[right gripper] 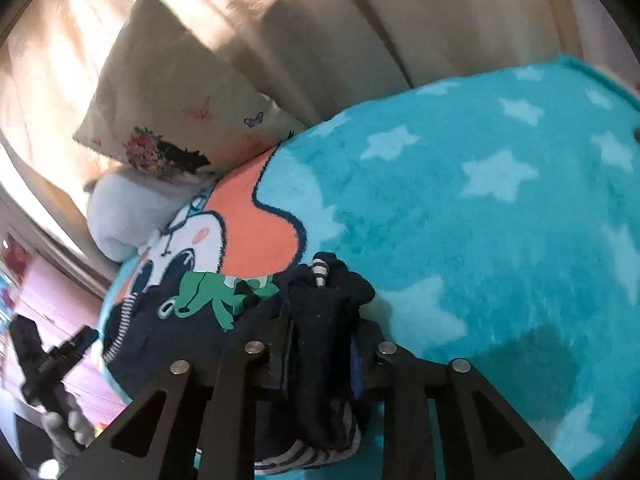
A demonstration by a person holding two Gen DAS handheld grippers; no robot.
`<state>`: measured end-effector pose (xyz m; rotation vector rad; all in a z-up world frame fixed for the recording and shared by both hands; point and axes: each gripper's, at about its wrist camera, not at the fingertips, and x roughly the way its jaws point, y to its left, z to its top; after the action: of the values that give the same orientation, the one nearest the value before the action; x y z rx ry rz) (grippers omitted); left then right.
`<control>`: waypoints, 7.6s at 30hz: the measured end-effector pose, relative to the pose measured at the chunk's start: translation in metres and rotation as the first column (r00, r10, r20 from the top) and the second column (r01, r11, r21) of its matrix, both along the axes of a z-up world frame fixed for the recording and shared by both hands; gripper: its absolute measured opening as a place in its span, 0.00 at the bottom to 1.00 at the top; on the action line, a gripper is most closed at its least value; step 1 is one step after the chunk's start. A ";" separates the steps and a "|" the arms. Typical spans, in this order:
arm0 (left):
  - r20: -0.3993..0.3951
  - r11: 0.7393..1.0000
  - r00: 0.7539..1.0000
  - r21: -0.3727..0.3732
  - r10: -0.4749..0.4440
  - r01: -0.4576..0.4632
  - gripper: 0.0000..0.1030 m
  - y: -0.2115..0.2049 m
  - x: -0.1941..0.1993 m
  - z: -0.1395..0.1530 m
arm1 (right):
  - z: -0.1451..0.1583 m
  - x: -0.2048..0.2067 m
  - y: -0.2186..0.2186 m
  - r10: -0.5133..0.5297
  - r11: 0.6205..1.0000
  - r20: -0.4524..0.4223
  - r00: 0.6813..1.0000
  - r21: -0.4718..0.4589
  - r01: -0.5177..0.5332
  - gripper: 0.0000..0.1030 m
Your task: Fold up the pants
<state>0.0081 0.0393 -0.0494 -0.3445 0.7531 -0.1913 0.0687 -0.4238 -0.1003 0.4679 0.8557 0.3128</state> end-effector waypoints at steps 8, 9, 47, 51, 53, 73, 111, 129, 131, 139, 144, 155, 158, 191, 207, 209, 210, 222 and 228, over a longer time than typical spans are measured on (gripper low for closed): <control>0.033 0.999 0.999 0.005 0.032 -0.032 0.44 -0.008 -0.001 0.013 | 0.046 0.000 -0.024 -0.042 0.999 0.119 0.992 -0.027 0.046 0.20; 0.032 1.000 0.999 0.009 0.028 -0.028 0.44 -0.012 0.001 0.014 | 0.046 -0.001 -0.027 -0.047 0.998 0.118 0.992 -0.029 0.051 0.20; -0.130 0.785 0.796 0.131 -0.592 0.605 0.56 -0.254 0.077 0.041 | 0.002 -0.081 -0.057 -0.267 0.960 0.124 0.956 0.115 0.253 0.62; -0.192 0.715 0.717 0.092 -0.670 0.693 0.56 -0.319 0.111 0.032 | -0.009 -0.070 -0.046 -0.247 0.968 0.097 0.964 0.067 0.241 0.62; -0.226 0.686 0.675 0.040 -0.702 0.726 0.56 -0.347 0.125 0.024 | -0.014 -0.065 -0.042 -0.248 0.969 0.093 0.964 0.029 0.246 0.62; -0.316 0.612 0.567 -0.057 -0.761 0.789 0.25 -0.391 0.153 -0.011 | -0.008 -0.045 -0.024 -0.174 0.984 0.144 0.974 0.059 0.167 0.22; 0.014 0.996 0.998 -0.067 0.061 -0.060 0.56 0.022 0.010 0.009 | 0.017 0.010 0.178 0.294 0.955 0.023 0.955 0.032 -0.295 0.34; -0.040 0.979 0.987 -0.127 0.155 -0.159 0.41 0.072 -0.012 -0.017 | 0.074 -0.005 0.231 0.418 0.907 0.066 0.906 -0.075 -0.414 0.60; -0.048 0.973 0.983 -0.141 0.179 -0.184 0.41 0.081 -0.015 -0.017 | 0.077 0.002 0.264 0.502 0.862 0.024 0.865 -0.098 -0.498 0.63; -0.054 0.953 0.968 -0.167 0.245 -0.251 0.43 0.111 -0.031 -0.021 | 0.051 0.047 0.379 0.605 0.724 -0.263 0.752 -0.212 -0.656 0.68; -0.044 0.957 0.974 -0.185 0.220 -0.224 0.48 0.111 -0.036 -0.025 | 0.021 0.060 0.426 0.567 0.629 -0.413 0.713 -0.341 -0.698 0.79; -0.066 0.968 0.992 -0.220 0.108 -0.120 0.51 0.084 -0.033 -0.041 | 0.010 0.058 0.437 0.529 0.477 -0.469 0.707 -0.525 -0.705 0.46; -0.056 0.976 0.996 -0.203 0.070 -0.080 0.53 0.069 -0.029 -0.036 | 0.017 0.056 0.424 0.534 0.501 -0.438 0.723 -0.525 -0.688 0.34; 0.040 0.908 0.910 -0.059 -0.413 0.415 0.37 -0.139 -0.003 0.037 | 0.071 0.035 0.124 0.305 0.951 -0.111 0.946 -0.005 -0.308 0.33; -0.126 0.942 0.934 -0.005 -0.333 0.335 0.42 -0.161 0.027 -0.019 | 0.077 0.014 0.070 0.270 0.901 0.092 0.958 0.327 -0.286 0.52; -0.116 0.943 0.937 0.014 -0.330 0.334 0.42 -0.161 0.025 -0.018 | 0.059 0.019 0.079 0.299 0.866 0.069 0.952 0.399 -0.301 0.52; -0.115 0.943 0.937 0.015 -0.330 0.333 0.42 -0.161 0.025 -0.018 | 0.047 0.021 0.080 0.294 0.860 0.042 0.955 0.424 -0.283 0.52; -0.058 0.952 0.950 -0.025 -0.307 0.306 0.43 -0.132 0.011 0.000 | 0.019 -0.019 0.039 0.018 0.920 0.050 0.999 0.391 -0.036 0.68; 0.070 0.984 0.984 0.085 -0.163 0.157 0.82 -0.107 0.004 0.023 | 0.017 -0.025 0.029 -0.019 0.963 0.054 0.998 0.271 0.003 0.72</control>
<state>0.0125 -0.0675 -0.0266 -0.1996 0.7103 -0.3236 0.0433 -0.3944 -0.0829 0.7155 0.7585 0.4338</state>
